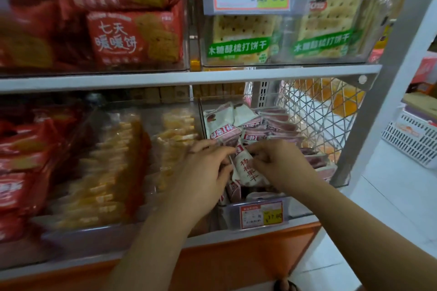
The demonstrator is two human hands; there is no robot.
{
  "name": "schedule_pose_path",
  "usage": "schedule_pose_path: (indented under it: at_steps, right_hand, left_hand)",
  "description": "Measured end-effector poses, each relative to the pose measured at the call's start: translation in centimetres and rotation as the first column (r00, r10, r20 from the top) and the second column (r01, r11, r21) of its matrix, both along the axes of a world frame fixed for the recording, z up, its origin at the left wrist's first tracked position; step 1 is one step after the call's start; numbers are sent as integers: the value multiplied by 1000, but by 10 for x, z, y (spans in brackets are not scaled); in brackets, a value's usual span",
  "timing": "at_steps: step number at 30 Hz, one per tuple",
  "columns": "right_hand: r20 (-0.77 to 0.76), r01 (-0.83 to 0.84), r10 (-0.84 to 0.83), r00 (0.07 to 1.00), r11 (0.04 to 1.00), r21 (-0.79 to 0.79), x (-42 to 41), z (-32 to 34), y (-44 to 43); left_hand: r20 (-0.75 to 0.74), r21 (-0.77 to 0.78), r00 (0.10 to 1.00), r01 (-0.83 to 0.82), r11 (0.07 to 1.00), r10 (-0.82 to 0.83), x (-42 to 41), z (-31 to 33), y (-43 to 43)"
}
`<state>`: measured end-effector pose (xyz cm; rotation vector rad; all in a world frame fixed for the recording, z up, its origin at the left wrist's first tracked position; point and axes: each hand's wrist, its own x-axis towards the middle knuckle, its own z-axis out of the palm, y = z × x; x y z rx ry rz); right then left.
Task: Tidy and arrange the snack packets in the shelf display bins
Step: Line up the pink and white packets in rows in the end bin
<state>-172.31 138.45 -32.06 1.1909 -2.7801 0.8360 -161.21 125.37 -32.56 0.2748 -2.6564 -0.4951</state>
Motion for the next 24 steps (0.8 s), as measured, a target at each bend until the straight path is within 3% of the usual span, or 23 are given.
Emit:
schedule_pose_path:
  at_steps: [7, 12, 16, 20, 24]
  right_hand:
    - [83, 97, -74, 994, 937, -334, 0, 6, 24]
    - [165, 157, -89, 982, 873, -462, -5, 10, 38]
    - [167, 177, -102, 981, 826, -535, -8, 12, 49]
    - [154, 194, -123, 980, 735, -650, -5, 18, 56]
    - [239, 251, -99, 966, 586, -771, 3, 26, 59]
  left_hand:
    - [155, -209, 988, 57, 976, -24, -7, 4, 1]
    - [222, -338, 974, 112, 935, -36, -19, 14, 6]
    - [258, -320, 963, 164, 933, -80, -25, 24, 3]
    - [20, -205, 999, 48, 978, -45, -14, 37, 2]
    - [-159, -53, 983, -99, 994, 89, 1, 48, 13]
